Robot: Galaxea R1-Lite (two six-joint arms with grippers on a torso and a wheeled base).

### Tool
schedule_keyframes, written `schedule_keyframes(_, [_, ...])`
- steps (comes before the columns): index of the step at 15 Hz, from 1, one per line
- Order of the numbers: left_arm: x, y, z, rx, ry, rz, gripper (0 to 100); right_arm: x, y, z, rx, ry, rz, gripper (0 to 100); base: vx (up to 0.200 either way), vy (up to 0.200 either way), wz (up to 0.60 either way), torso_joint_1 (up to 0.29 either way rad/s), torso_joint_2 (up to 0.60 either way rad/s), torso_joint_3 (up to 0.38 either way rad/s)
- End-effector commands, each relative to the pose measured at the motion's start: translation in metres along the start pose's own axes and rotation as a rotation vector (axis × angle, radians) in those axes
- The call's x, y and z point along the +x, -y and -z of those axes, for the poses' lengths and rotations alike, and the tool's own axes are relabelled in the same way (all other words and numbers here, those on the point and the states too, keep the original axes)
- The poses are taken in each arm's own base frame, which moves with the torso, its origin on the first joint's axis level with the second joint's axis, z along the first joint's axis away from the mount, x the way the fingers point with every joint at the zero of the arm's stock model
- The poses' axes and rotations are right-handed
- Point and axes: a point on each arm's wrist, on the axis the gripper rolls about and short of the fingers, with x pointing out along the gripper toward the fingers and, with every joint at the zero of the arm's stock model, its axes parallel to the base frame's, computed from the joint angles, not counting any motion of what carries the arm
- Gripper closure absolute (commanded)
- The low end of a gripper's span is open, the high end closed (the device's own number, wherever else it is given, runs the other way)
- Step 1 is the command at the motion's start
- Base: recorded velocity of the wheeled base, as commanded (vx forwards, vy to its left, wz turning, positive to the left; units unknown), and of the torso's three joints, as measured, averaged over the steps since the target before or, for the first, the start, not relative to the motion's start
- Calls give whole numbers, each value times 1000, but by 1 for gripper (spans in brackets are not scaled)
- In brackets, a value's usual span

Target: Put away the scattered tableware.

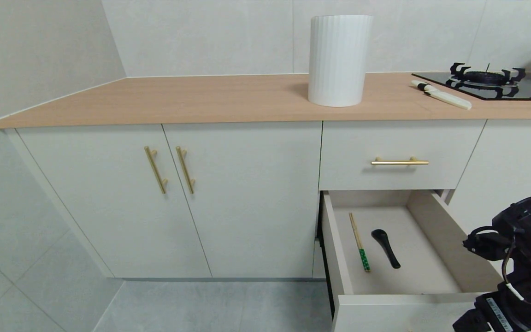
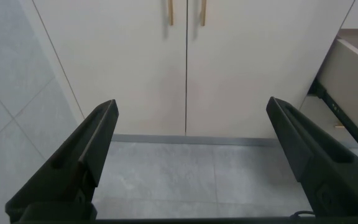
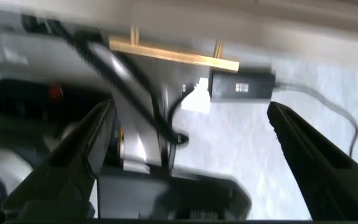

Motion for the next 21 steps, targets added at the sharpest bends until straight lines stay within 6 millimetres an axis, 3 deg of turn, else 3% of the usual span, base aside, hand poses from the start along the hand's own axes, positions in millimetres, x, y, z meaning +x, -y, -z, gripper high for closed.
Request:
schedule_keyframes(1, [0, 0, 0, -1, 0, 0, 0, 8, -2, -5, 6, -33, 4, 0, 0, 0, 0, 0, 0, 0])
schedule_keyframes(7, [0, 0, 0, -1, 0, 0, 0, 36, -4, -15, 39, -96, 22, 0, 0, 0, 0, 0, 0, 0])
schedule_keyframes(21, [0, 0, 0, -1, 0, 0, 0, 47, -4, -31, 149, 43, 40, 0, 0, 0, 0, 0, 0, 0])
